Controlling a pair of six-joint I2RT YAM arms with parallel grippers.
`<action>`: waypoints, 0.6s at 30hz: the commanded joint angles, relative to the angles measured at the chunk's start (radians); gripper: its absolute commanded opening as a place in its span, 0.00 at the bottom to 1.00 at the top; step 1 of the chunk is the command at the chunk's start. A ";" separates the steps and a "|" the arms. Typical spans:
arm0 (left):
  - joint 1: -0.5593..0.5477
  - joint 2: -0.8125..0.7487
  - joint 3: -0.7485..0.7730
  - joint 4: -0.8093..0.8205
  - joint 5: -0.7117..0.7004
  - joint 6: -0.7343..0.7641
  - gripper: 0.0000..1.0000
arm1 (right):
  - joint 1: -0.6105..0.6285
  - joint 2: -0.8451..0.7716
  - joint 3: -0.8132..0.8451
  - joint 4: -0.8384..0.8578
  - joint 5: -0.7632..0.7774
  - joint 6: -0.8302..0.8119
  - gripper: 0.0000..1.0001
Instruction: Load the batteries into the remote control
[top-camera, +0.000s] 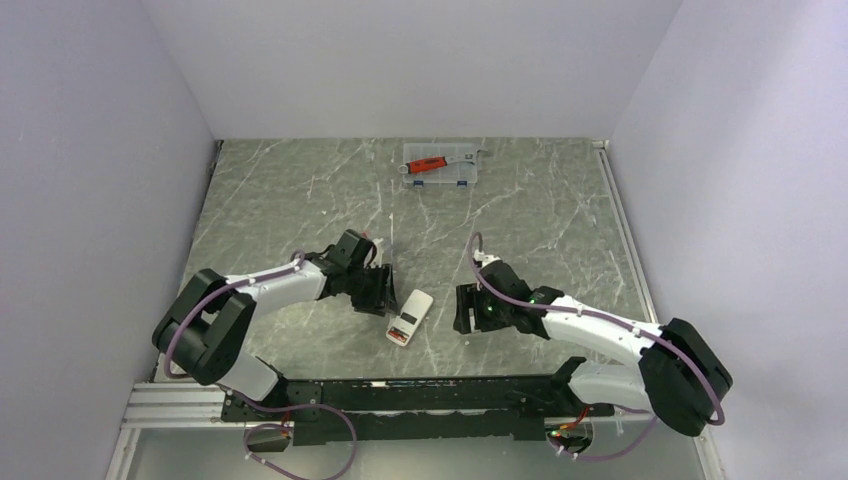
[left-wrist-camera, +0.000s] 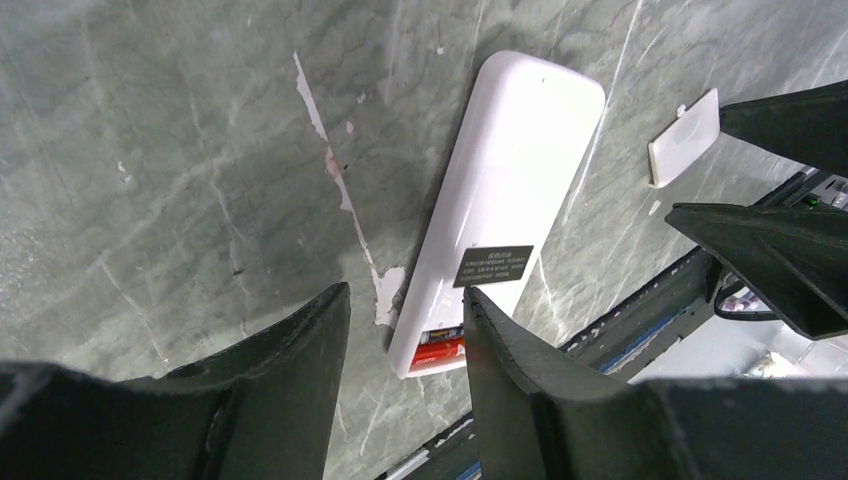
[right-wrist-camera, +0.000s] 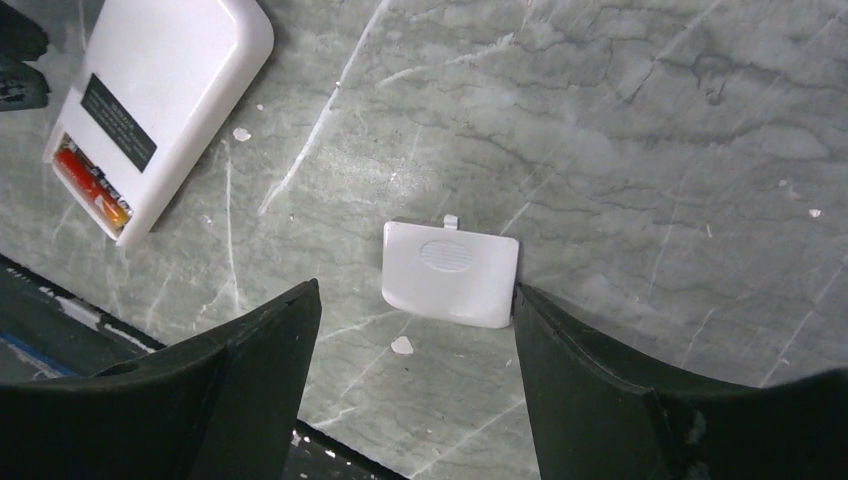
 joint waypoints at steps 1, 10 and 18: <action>-0.003 -0.051 -0.014 0.015 -0.008 -0.010 0.51 | 0.056 0.040 0.028 -0.102 0.113 0.049 0.73; -0.002 -0.085 -0.021 -0.011 -0.013 0.005 0.51 | 0.141 0.113 0.084 -0.180 0.243 0.091 0.73; 0.000 -0.108 -0.028 -0.024 -0.016 0.012 0.51 | 0.194 0.163 0.121 -0.249 0.323 0.134 0.70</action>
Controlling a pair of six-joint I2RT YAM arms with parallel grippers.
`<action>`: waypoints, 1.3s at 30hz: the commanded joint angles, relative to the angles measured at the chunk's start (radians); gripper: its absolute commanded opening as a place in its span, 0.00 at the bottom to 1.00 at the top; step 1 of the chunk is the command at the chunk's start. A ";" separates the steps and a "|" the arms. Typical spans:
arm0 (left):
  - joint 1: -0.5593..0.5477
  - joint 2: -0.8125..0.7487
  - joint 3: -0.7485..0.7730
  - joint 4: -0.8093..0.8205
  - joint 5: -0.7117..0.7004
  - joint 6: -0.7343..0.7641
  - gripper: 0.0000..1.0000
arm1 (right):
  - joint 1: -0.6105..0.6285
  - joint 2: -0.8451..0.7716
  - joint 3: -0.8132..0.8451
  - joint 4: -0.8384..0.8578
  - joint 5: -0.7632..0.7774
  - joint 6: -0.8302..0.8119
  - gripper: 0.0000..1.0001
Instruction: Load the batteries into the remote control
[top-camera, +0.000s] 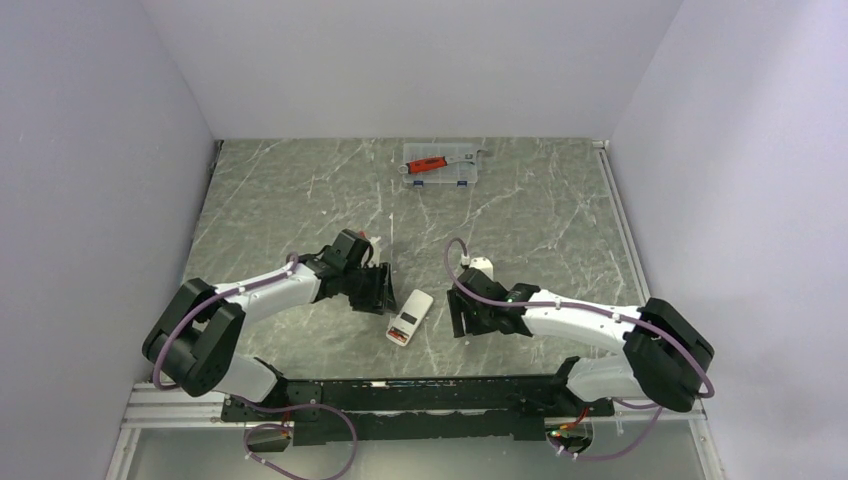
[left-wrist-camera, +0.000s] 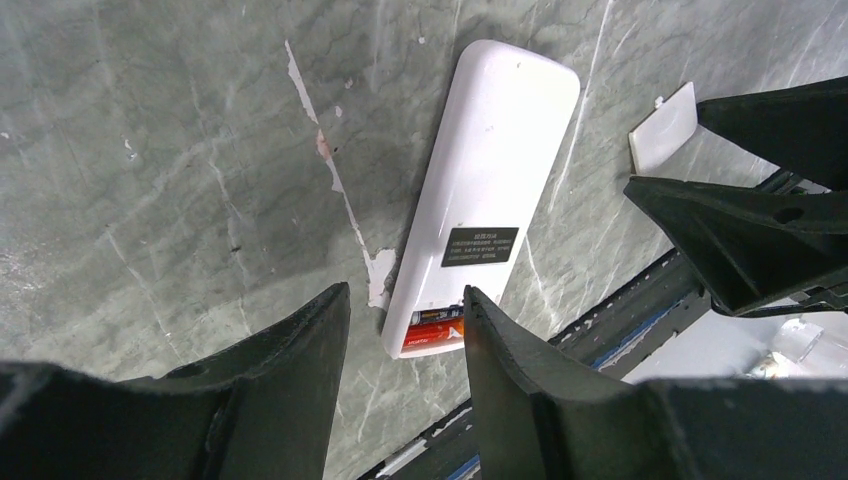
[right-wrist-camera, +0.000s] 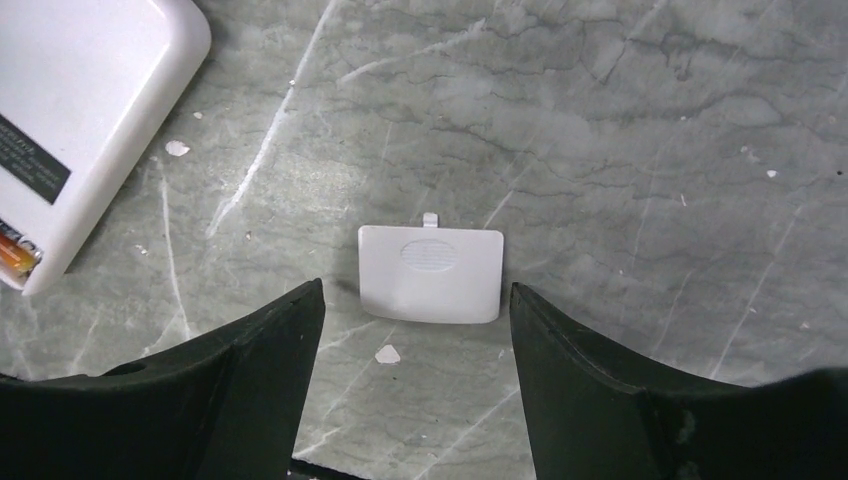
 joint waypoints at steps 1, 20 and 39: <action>0.000 -0.043 -0.009 -0.014 -0.011 0.011 0.51 | 0.033 0.047 0.020 -0.136 0.076 0.049 0.70; 0.007 -0.045 -0.024 0.004 0.006 0.013 0.51 | 0.088 0.094 0.056 -0.162 0.103 0.078 0.55; 0.009 0.012 -0.017 0.046 0.038 0.003 0.51 | 0.112 0.026 0.083 -0.205 0.117 0.075 0.37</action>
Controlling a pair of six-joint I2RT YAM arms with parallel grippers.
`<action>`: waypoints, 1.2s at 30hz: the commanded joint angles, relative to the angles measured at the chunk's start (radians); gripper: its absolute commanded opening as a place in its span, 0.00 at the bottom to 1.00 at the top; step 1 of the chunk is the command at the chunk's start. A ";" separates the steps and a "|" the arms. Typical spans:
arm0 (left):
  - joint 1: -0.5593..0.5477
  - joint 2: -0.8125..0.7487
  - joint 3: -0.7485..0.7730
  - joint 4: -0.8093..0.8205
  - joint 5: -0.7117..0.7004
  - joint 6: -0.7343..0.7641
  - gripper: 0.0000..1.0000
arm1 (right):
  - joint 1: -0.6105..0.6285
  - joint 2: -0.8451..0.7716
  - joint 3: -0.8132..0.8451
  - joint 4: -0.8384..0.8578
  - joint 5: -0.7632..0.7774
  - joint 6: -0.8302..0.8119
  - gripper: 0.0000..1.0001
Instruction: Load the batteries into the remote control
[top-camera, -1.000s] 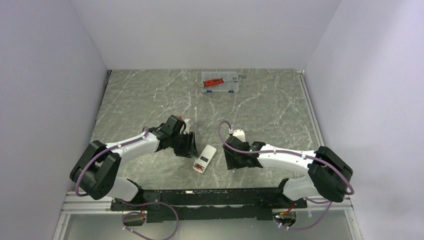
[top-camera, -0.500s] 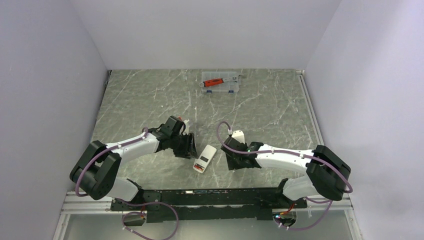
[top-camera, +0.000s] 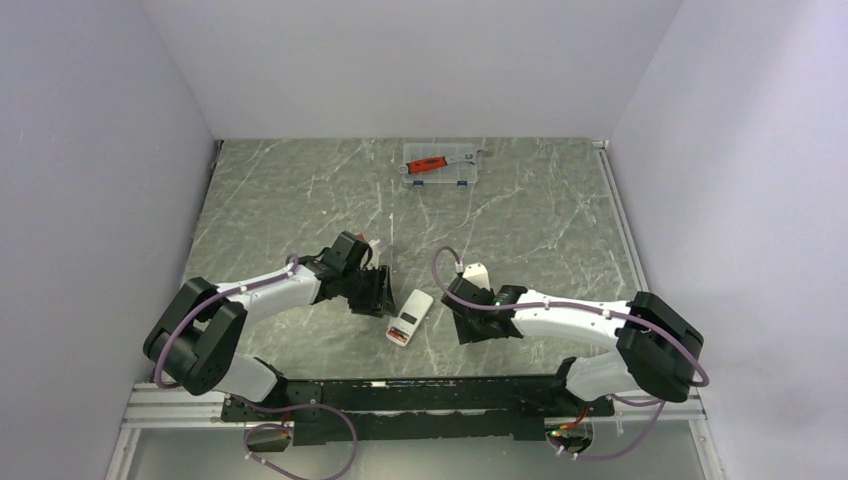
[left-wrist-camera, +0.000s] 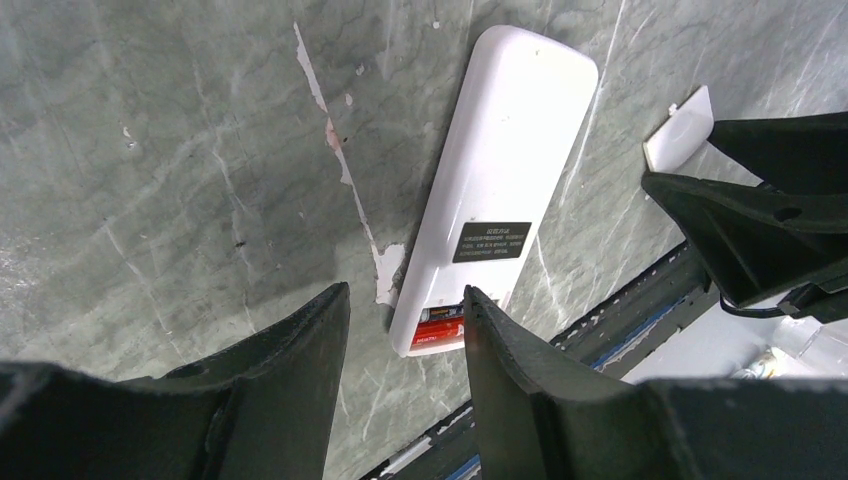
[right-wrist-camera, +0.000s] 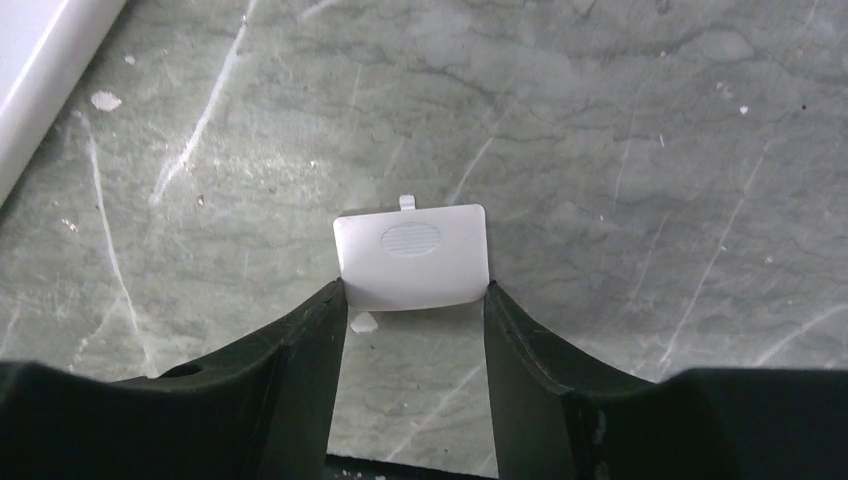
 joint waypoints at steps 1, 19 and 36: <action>0.004 0.014 0.003 0.043 0.035 -0.002 0.51 | 0.007 -0.056 0.016 -0.069 -0.011 0.007 0.37; -0.047 0.007 -0.104 0.121 0.063 -0.112 0.52 | 0.011 -0.158 -0.001 -0.074 -0.012 -0.008 0.53; -0.129 0.027 -0.096 0.162 0.038 -0.172 0.51 | -0.075 -0.069 0.006 0.067 -0.092 -0.168 0.71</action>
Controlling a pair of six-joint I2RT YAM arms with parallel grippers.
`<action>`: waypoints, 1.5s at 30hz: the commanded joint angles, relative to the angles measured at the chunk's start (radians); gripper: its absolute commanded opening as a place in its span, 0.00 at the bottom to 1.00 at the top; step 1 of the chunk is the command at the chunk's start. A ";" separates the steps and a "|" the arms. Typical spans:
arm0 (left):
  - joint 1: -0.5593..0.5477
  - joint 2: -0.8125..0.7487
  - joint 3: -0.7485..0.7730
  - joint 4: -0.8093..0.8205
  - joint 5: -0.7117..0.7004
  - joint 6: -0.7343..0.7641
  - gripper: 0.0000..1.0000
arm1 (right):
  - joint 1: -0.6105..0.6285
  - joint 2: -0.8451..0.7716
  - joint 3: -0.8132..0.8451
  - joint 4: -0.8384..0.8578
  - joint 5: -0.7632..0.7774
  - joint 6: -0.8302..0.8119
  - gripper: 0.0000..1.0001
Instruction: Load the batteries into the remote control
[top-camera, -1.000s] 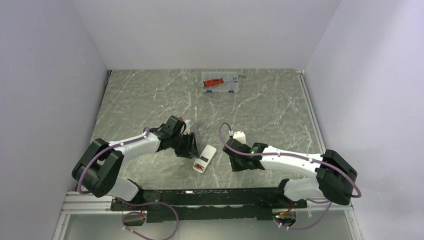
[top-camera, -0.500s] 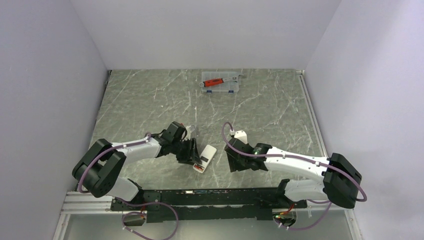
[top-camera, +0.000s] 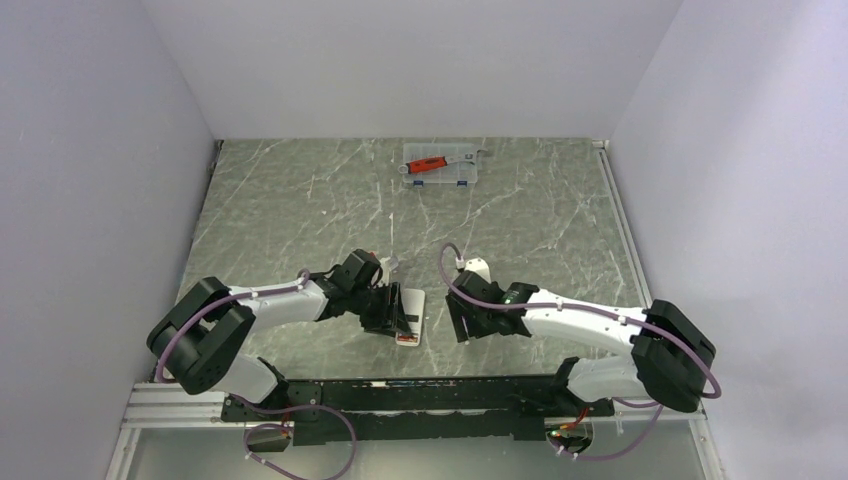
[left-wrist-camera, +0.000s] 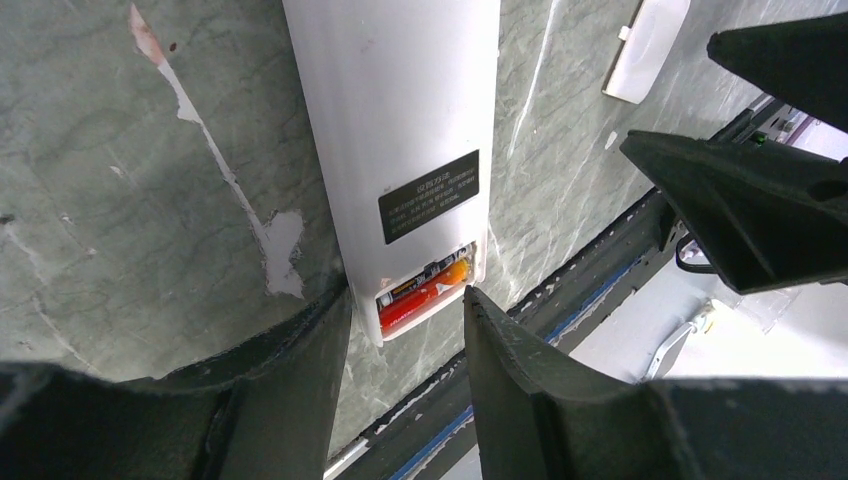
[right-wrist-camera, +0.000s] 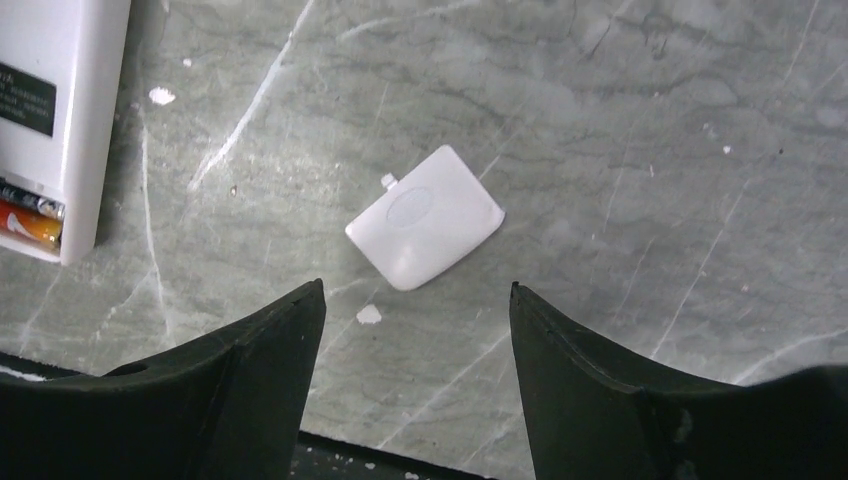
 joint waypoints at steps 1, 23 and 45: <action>-0.008 0.005 0.005 -0.008 -0.031 -0.004 0.51 | -0.052 0.024 0.014 0.088 -0.054 -0.086 0.71; -0.009 -0.042 0.008 -0.078 -0.066 0.019 0.51 | -0.213 0.083 0.001 0.216 -0.316 -0.283 0.75; -0.008 -0.049 -0.010 -0.059 -0.062 0.021 0.51 | -0.088 0.040 -0.054 0.171 -0.225 -0.124 0.68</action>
